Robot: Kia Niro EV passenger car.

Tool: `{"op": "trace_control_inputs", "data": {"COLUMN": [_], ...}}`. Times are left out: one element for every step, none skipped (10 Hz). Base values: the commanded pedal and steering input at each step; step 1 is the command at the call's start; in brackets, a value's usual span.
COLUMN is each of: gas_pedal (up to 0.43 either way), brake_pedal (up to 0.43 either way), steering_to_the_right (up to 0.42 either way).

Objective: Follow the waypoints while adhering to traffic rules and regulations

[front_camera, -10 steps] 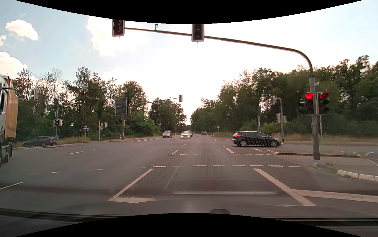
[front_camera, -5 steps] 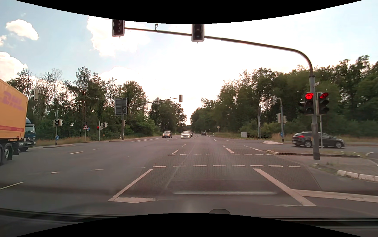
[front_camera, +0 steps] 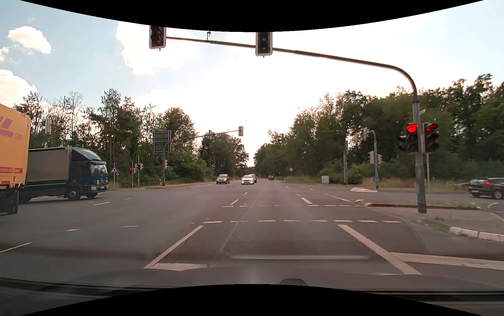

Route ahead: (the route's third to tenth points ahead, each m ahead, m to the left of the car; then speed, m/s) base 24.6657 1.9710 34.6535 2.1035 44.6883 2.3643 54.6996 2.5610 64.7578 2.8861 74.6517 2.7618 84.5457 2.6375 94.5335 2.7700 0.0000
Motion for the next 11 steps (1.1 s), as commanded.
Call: {"op": "trace_control_inputs", "data": {"gas_pedal": [0.0, 0.0, 0.0, 0.0, 0.0, 0.0, 0.0, 0.0, 0.0, 0.0, 0.0], "brake_pedal": [0.311, 0.305, 0.305, 0.311, 0.305, 0.305, 0.305, 0.305, 0.305, 0.311, 0.305], "steering_to_the_right": [-0.008, -0.008, -0.008, -0.008, -0.008, -0.008, -0.008, -0.008, -0.008, -0.008, -0.008]}}
